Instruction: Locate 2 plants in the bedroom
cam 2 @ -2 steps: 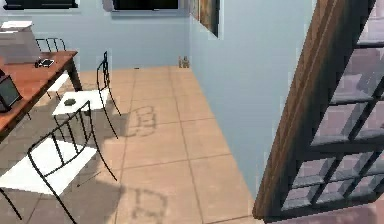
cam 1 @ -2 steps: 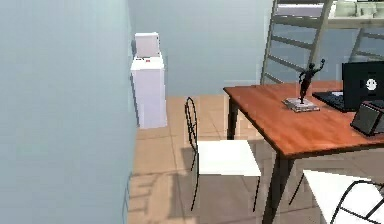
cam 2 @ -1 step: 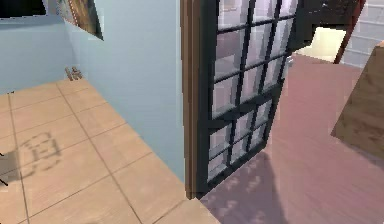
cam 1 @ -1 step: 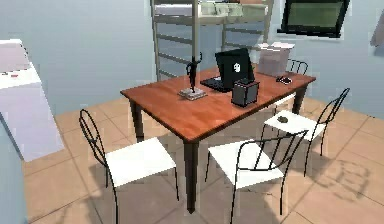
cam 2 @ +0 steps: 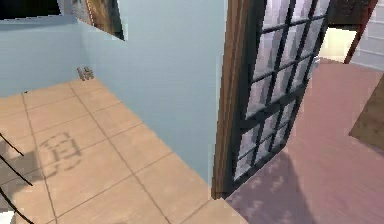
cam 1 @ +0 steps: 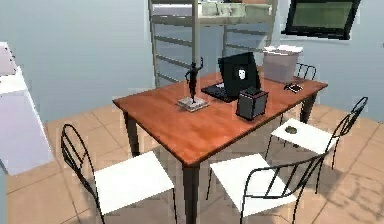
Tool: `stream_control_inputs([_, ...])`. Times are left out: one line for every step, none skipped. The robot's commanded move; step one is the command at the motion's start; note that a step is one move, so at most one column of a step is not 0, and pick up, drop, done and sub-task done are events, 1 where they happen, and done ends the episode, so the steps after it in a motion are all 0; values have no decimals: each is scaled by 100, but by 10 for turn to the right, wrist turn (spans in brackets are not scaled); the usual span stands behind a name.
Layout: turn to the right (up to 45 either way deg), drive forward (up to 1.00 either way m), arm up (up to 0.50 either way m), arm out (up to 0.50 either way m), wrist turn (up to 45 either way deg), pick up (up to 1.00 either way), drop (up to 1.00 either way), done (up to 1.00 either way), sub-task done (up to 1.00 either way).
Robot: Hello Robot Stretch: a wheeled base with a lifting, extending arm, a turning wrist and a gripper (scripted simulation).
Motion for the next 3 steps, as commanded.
stream_control_inputs([450, 0, 0, 0, 0, 0, 0, 0, 0])
stream_control_inputs([450, 0, 0, 0, 0, 0, 0, 0, 0])
stream_control_inputs([450, 0, 0, 0, 0, 0, 0, 0, 0])
